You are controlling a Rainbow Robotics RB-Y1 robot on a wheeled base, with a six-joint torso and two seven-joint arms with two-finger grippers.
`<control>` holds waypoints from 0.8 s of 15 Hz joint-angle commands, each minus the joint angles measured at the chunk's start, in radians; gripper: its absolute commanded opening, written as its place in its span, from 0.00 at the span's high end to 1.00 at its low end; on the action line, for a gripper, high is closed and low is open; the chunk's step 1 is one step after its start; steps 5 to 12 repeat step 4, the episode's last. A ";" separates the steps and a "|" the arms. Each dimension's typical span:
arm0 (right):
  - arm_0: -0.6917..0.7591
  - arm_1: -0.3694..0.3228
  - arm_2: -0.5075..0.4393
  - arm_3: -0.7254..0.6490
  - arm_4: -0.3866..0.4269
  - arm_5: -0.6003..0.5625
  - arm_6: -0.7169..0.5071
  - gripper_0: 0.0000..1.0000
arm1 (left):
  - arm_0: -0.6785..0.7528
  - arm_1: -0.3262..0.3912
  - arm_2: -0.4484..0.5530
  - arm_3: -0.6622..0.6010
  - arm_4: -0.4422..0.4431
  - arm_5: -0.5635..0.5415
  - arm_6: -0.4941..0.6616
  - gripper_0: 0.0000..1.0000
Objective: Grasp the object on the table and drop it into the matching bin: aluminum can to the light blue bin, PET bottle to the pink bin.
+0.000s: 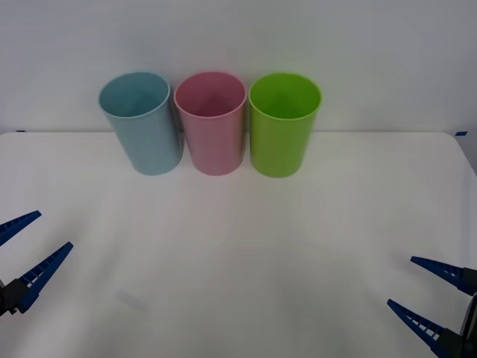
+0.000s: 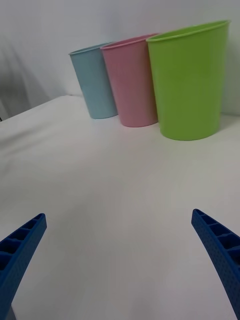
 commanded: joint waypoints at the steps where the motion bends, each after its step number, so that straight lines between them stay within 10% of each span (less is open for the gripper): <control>1: 0.000 -0.002 0.004 -0.010 0.003 0.000 0.002 0.00 | 0.000 0.000 0.000 0.000 0.000 0.000 0.000 0.00; 12: 0.000 -0.002 0.004 -0.010 0.003 0.000 0.002 0.00 | 0.000 0.000 0.000 0.000 0.000 0.000 0.000 0.00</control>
